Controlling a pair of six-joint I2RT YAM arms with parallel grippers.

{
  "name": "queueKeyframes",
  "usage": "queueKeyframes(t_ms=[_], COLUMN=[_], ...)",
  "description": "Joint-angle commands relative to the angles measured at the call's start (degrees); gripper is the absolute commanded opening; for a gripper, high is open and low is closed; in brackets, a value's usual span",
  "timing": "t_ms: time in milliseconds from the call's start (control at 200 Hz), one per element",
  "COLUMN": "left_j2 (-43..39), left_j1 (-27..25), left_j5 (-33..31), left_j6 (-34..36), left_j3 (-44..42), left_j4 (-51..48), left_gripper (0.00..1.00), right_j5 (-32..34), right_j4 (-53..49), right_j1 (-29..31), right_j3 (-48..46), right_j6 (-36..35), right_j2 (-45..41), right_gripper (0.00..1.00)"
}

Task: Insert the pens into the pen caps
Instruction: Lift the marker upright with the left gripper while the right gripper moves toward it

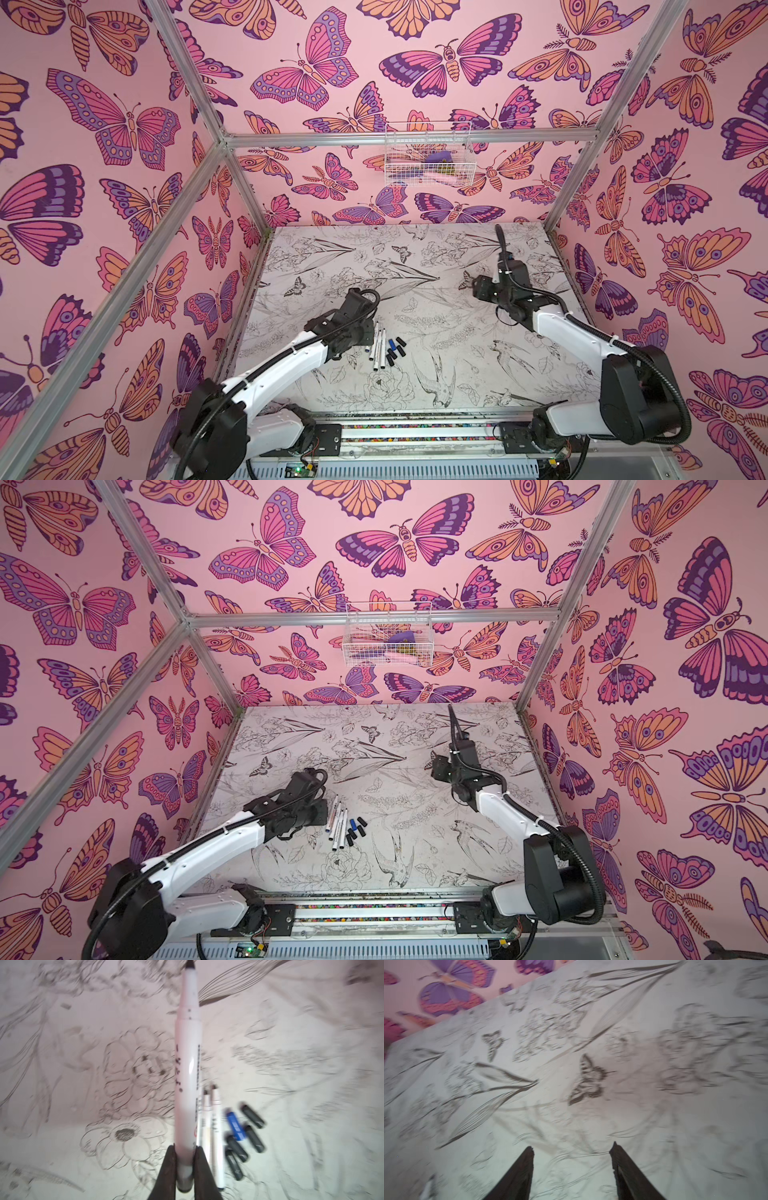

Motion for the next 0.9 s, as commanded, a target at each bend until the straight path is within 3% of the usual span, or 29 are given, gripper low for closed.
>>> queueKeyframes(t_ms=[0,100,185,270,516,891], left_j2=[-1.25,0.02,1.10,1.70,3.85,4.21], left_j1=[0.22,0.20,0.05,-0.22,-1.52,-2.61], left_j5=[12.96,19.73,23.10,23.41,21.04,20.19], left_j6=[7.31,8.03,8.16,7.69,5.53,6.05], left_j3=[-1.62,-1.96,-2.30,-3.33,-2.80,-1.85], left_j4=[15.47,19.35,21.93,25.41,31.25,31.70], left_gripper=[0.00,0.00,0.00,0.00,0.00,0.00], right_j5=[-17.64,-28.34,-32.48,-32.80,-33.08,-33.57], right_j4=[3.40,7.92,10.93,12.27,3.07,2.07], right_j1=[5.92,8.69,9.73,11.12,13.27,13.53], right_j3=[5.62,8.31,9.30,9.79,17.24,17.84], right_j6=[2.00,5.90,9.32,10.83,5.19,4.67], right_j2=[0.79,1.42,1.82,2.27,7.05,8.89], right_gripper=[0.62,0.62,0.62,0.61,0.58,0.48])
